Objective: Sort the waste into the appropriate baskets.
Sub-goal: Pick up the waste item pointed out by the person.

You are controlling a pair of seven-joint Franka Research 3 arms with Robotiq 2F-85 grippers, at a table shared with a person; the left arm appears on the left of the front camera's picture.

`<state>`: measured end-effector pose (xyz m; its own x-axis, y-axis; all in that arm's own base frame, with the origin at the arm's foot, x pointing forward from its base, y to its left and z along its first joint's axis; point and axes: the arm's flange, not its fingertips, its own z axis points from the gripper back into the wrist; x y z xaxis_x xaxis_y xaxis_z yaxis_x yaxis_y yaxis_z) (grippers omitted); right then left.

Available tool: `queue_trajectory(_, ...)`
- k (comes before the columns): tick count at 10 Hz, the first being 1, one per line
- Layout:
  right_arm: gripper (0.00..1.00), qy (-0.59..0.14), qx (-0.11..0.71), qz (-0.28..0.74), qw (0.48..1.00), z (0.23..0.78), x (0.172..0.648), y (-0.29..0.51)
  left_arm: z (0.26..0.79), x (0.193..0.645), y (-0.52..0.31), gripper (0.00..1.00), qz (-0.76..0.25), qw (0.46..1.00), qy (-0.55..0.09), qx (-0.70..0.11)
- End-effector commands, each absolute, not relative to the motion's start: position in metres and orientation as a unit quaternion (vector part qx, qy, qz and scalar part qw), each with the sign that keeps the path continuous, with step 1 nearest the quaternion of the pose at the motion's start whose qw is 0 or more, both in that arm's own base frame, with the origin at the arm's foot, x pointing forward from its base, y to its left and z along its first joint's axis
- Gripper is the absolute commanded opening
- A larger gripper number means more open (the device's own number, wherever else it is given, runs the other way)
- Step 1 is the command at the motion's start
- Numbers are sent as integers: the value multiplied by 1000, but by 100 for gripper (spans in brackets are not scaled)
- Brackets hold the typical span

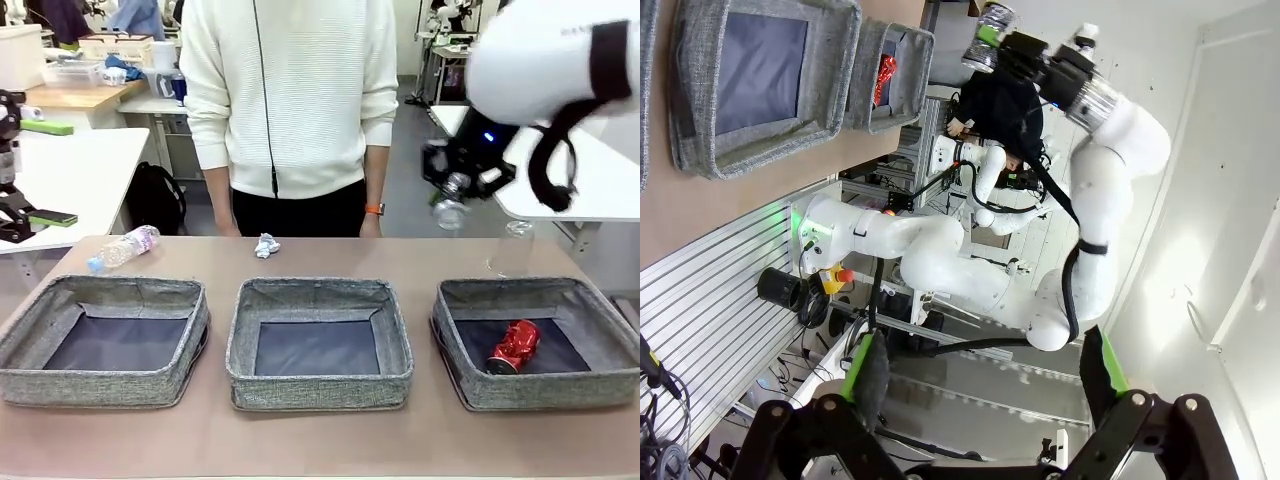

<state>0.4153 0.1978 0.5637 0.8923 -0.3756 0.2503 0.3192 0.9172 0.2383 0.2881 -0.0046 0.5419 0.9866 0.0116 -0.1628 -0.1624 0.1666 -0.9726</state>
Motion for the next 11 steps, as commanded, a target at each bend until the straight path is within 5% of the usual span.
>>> queue_trajectory(1, 38, -135, 85, -165, 973, 629, 395, 258, 545, 286, -6, 100, 57, 757, 60, -649)
queue_trajectory(5, 38, -112, 62, -134, 983, 703, 346, 336, 545, 286, -6, 100, 57, 757, 60, -649)
queue_trajectory(11, 38, -148, 82, -120, 978, 762, 309, 350, 545, 286, -6, 100, 57, 757, 60, -649)
